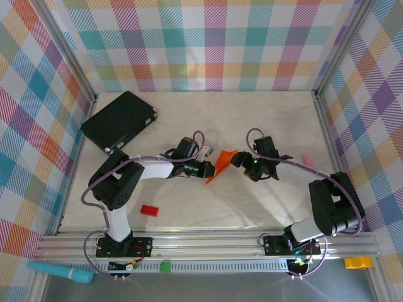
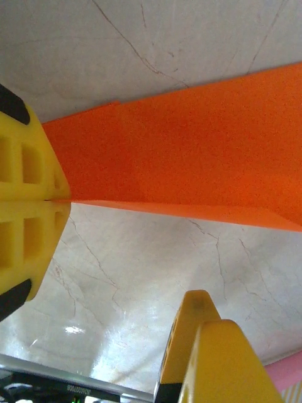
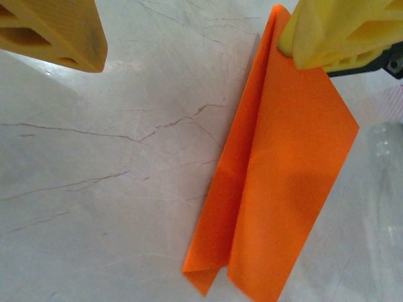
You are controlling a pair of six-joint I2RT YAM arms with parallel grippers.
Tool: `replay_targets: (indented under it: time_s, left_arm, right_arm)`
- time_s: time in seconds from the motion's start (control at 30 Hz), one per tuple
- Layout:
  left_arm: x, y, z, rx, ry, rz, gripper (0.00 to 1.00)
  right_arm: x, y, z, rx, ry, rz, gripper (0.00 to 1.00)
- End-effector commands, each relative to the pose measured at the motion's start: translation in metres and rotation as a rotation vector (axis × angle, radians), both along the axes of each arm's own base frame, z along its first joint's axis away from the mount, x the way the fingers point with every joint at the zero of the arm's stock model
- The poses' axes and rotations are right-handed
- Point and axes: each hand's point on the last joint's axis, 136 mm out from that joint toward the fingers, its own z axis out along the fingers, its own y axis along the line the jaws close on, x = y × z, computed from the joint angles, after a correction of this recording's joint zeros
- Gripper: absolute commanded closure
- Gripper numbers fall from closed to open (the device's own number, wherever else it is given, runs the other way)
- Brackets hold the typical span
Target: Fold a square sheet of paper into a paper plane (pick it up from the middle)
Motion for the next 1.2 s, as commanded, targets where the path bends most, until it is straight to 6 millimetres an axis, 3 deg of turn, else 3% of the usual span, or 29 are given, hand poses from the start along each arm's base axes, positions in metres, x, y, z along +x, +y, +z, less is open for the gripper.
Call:
replay_targets:
  time_s: [0.0,0.37,0.67,0.93,1.17]
  left_arm:
    - [-0.003,0.002,-0.009,0.023,0.101,0.007,1.0]
    - [0.006,-0.003,-0.011,-0.01,0.234,0.045,1.0]
    - [0.01,-0.004,-0.012,-0.031,0.303,0.07,1.0]
    - [0.012,-0.004,-0.011,-0.077,0.337,0.086,1.0]
    - [0.01,-0.004,-0.009,-0.087,0.33,0.073,1.0]
  right_arm:
    - [0.009,0.012,0.011,0.033,-0.046,0.082,0.24]
    - [0.011,0.028,-0.001,0.023,0.02,0.166,0.29]
    - [0.025,0.04,-0.008,-0.002,0.054,0.198,0.36]
    - [0.033,0.038,-0.017,-0.052,0.08,0.197,0.4]
    - [0.04,0.033,-0.023,-0.114,0.096,0.191,0.37]
